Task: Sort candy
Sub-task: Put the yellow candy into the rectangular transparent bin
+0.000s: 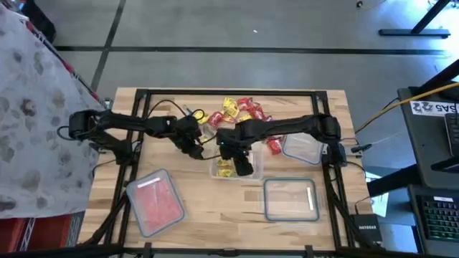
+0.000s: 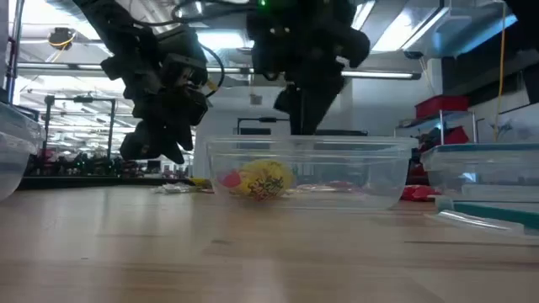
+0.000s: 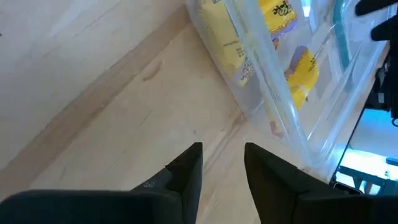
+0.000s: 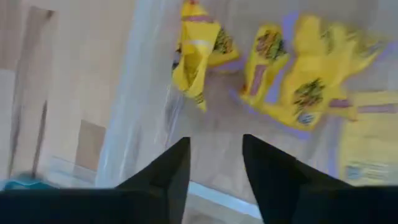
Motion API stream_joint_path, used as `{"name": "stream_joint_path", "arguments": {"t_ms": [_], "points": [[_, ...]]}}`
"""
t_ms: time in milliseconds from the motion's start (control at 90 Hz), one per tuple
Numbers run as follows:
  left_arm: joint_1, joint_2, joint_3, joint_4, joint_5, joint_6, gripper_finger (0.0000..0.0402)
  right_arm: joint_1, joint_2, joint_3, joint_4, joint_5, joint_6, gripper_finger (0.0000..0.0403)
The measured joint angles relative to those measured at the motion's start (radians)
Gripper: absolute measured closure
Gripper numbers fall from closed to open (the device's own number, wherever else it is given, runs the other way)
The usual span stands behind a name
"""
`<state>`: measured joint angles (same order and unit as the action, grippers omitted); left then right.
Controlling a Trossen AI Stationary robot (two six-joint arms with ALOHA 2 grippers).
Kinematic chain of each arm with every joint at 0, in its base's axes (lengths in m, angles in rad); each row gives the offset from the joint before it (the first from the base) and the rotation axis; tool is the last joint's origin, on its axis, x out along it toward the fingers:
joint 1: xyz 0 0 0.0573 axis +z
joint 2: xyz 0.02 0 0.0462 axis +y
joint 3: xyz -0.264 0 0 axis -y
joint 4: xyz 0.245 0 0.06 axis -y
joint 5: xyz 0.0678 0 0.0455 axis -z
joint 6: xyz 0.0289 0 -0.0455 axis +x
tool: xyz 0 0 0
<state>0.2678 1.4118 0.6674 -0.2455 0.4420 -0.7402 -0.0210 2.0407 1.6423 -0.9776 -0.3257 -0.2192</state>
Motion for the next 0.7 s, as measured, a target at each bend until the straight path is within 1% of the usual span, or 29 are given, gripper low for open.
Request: {"name": "stream_joint_path", "arguments": {"t_ms": [44,111,200,256,344,478,611,700], "points": [[-0.004,0.0,0.0,-0.001,0.0,-0.002,0.0298,0.001,0.01,-0.026,0.014,-0.035,0.011,0.032],[-0.014,0.0,0.0,0.0,0.0,-0.003,0.0298,0.001,0.023,-0.065,0.084,-0.09,0.045,0.0349],[-0.033,0.0,0.0,-0.002,0.0,-0.001,0.0298,0.002,0.034,-0.104,0.178,-0.105,0.11,0.0385],[-0.042,0.0,0.0,-0.005,-0.001,0.005,0.0298,0.002,0.035,-0.119,0.229,-0.105,0.142,0.0397],[-0.058,0.0,0.0,-0.006,-0.017,0.004,0.0298,0.001,0.045,-0.128,0.316,-0.104,0.185,0.0393],[-0.066,0.001,0.0,-0.005,-0.021,-0.004,0.0298,0.001,0.05,-0.128,0.397,-0.089,0.219,0.0387],[-0.065,0.001,0.0,-0.005,-0.024,-0.013,0.0298,-0.002,0.048,-0.129,0.34,-0.082,0.245,0.0389],[-0.065,0.001,0.0,-0.007,-0.024,-0.016,0.0298,-0.007,0.019,-0.129,0.287,-0.09,0.263,0.039]]}}
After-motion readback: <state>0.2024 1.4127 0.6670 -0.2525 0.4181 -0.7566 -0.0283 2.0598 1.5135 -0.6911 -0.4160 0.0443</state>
